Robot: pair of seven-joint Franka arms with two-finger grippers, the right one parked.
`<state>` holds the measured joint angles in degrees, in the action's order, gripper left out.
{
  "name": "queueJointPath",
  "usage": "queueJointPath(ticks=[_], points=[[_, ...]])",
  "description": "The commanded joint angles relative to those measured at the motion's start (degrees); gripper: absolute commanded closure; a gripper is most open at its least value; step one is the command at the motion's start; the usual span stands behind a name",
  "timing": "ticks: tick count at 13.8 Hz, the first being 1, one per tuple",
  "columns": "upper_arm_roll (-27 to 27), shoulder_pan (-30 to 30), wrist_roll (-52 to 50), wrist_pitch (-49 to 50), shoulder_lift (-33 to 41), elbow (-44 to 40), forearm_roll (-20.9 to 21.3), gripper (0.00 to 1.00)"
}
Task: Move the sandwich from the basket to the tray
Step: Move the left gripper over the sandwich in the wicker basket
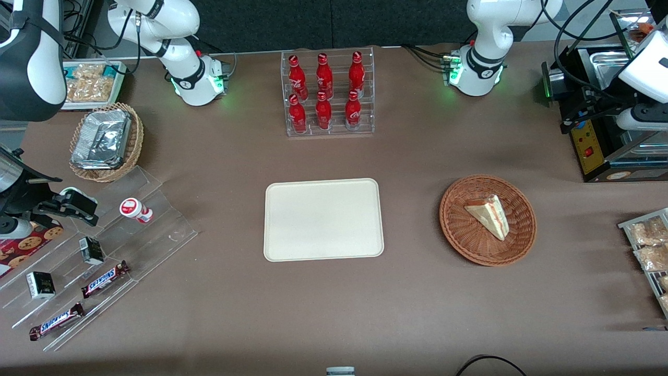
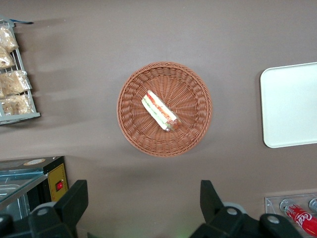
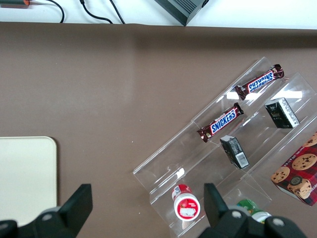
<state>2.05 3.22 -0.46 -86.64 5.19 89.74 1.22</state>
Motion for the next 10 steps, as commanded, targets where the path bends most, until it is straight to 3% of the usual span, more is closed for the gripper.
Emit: queueJointPath(ticks=[1, 3, 5, 10], points=[[0.06, -0.23, 0.11, 1.29, 0.43, 0.42, 0.8, 0.0], [0.06, -0.14, -4.26, 1.47, -0.62, 1.48, 0.11, 0.0], [0.32, 0.21, -17.58, -0.71, -1.94, 5.16, -0.08, 0.0], [0.23, -0.14, -36.94, -21.06, -2.81, 25.08, -0.16, 0.0]])
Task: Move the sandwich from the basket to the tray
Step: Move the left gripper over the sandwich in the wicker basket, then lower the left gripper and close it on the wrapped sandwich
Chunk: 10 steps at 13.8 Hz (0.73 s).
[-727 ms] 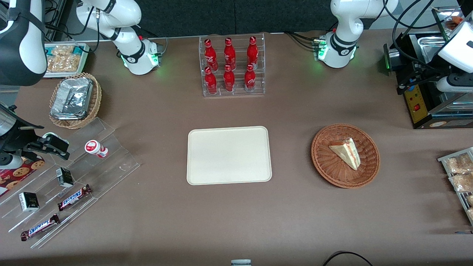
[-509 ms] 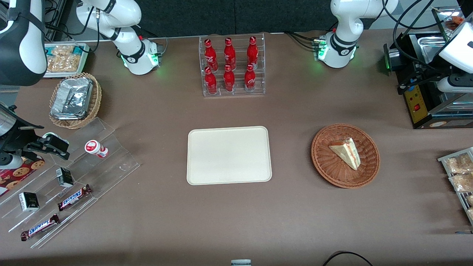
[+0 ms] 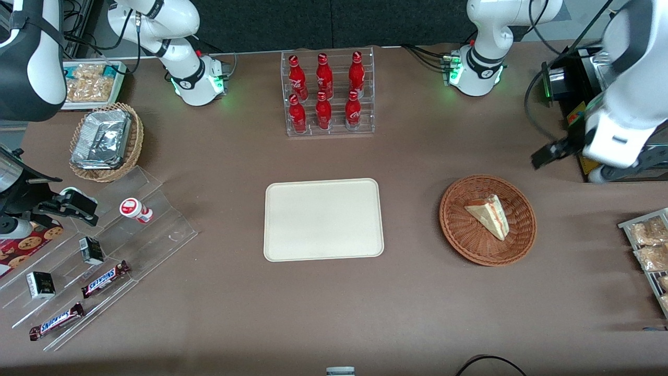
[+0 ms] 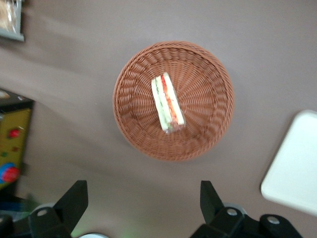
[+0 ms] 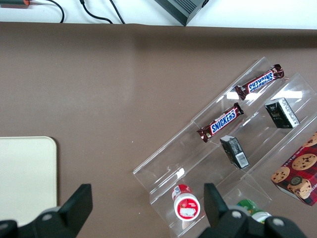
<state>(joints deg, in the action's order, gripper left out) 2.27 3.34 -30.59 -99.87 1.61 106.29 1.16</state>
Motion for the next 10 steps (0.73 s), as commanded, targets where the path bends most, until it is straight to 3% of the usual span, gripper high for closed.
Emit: queueJointPath(ticks=[1, 10], points=[[0.01, -0.27, -9.46, -12.59, -0.1, 11.98, -0.1, 0.0], [0.01, -0.27, -26.35, -37.14, -16.0, 19.31, -0.19, 0.0]])
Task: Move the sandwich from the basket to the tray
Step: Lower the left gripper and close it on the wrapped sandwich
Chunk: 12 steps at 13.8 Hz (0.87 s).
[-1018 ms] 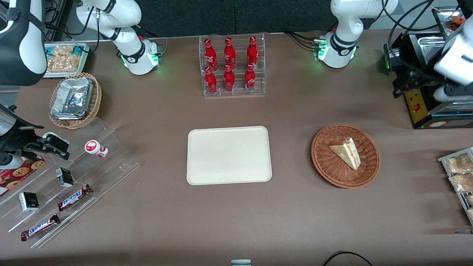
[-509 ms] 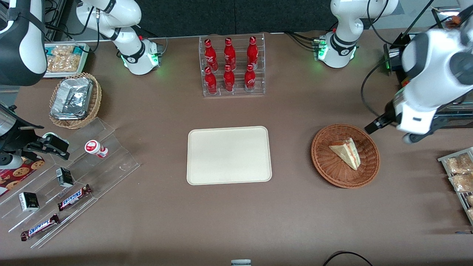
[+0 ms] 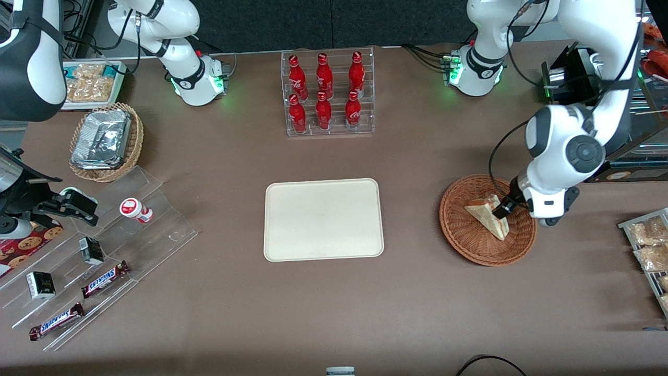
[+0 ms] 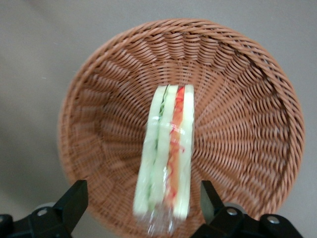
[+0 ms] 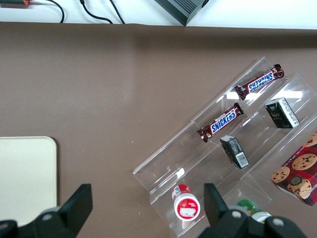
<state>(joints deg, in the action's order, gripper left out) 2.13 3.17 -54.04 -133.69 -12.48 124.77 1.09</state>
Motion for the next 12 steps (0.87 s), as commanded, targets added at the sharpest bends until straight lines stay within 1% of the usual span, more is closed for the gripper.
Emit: queueJointPath(ticks=[1, 3, 6, 7, 8, 9, 10, 11, 12], points=[[0.15, -0.09, -3.0, -4.72, -3.24, 0.83, -0.12, 0.0], [0.15, -0.18, -3.17, -8.85, -5.44, 1.79, -0.12, 0.0], [0.15, 0.0, -3.17, -13.17, -6.59, 3.81, -0.12, 0.01], [0.15, 0.17, -3.17, -13.52, -6.85, 3.99, -0.21, 0.15], [0.15, 0.17, -3.17, -13.61, -6.85, 4.08, -0.12, 0.47], [0.15, 0.26, -3.17, -13.61, -6.85, 3.99, -0.12, 0.71], [0.15, 0.17, -3.17, -13.53, -6.68, 3.99, -0.12, 0.86], [0.15, 0.17, -2.91, -13.27, -6.24, 3.9, -0.04, 0.96], [0.15, 0.17, -1.95, -12.91, -5.19, 3.82, 0.05, 0.98]])
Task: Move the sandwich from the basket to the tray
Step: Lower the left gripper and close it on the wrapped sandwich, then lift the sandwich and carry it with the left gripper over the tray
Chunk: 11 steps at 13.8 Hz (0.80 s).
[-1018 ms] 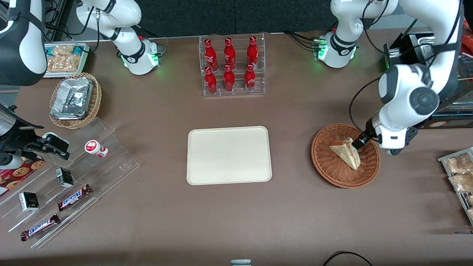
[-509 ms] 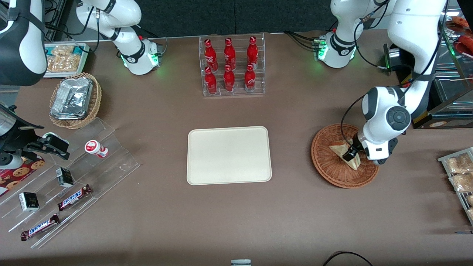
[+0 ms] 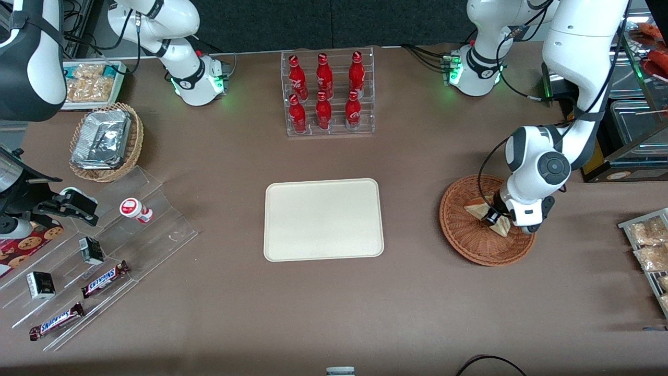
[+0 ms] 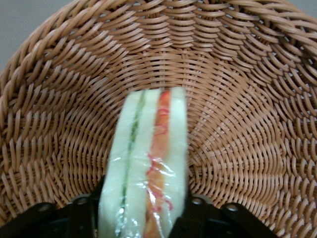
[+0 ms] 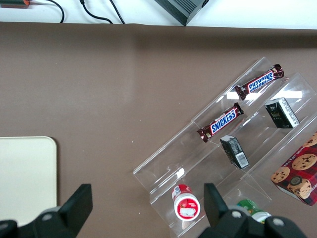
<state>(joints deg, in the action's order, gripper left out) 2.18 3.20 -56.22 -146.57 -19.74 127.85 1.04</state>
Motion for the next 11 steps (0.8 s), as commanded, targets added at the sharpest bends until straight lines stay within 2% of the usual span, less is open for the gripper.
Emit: queueJointPath(ticks=[1, 5, 8, 11], points=[[0.19, 0.31, 1.53, 0.49, 3.47, 0.56, 0.19, 0.99], [3.17, 1.72, 12.0, 10.14, 10.76, -2.68, 0.19, 0.99], [10.27, 1.8, 11.92, 25.05, 10.08, -14.95, 0.1, 0.99], [16.79, 3.9, 11.13, 31.34, 6.83, -25.34, 0.36, 0.99]])
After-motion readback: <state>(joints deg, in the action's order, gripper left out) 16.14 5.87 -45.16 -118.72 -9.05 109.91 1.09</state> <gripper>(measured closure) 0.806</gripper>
